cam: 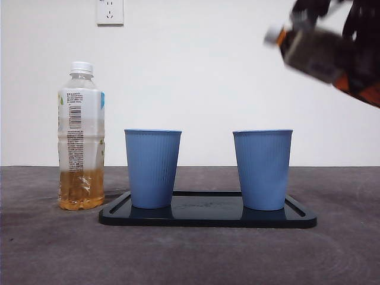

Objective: Pour the drink into the cup

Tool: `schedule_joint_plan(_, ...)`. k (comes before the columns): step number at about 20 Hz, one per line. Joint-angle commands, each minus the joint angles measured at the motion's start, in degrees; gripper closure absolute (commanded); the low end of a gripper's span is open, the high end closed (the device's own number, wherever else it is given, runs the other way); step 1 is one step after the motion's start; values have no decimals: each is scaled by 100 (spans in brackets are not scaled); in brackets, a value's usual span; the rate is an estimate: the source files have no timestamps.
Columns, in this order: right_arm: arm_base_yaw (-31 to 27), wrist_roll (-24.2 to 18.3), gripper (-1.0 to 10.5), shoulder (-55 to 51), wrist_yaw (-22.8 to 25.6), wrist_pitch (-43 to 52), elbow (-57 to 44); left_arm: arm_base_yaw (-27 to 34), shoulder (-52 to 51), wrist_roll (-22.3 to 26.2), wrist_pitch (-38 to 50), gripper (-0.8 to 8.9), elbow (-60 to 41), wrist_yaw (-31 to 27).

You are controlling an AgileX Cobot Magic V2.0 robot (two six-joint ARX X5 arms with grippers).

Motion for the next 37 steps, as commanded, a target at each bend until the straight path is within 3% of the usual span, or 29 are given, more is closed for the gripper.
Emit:
schedule_joint_plan(1,-249,2363,789,-306,-739,74,214,-20,22,72,28,345,109,31)
schedule_joint_plan(4,-649,3237,789,-529,-1711,490,57,-20,22,72,31,345,109,31)
schedule_joint_plan(11,-1010,4068,789,-531,-2409,2817,-1338,-20,24,140,55,345,109,28)
schedule_joint_plan(17,-1285,4120,789,-20,-2863,4583,-2299,-20,24,136,203,345,109,28)
schedule_joint_plan(25,-1438,4120,789,1480,-3110,6188,-2459,-20,24,157,269,345,109,28)
schedule_joint_plan(34,-1436,4116,786,2308,-3259,6802,-2455,-20,24,177,354,345,109,28)
schedule_joint_plan(37,-1438,4096,716,2306,-3239,6808,-2455,-20,24,179,356,345,109,28)
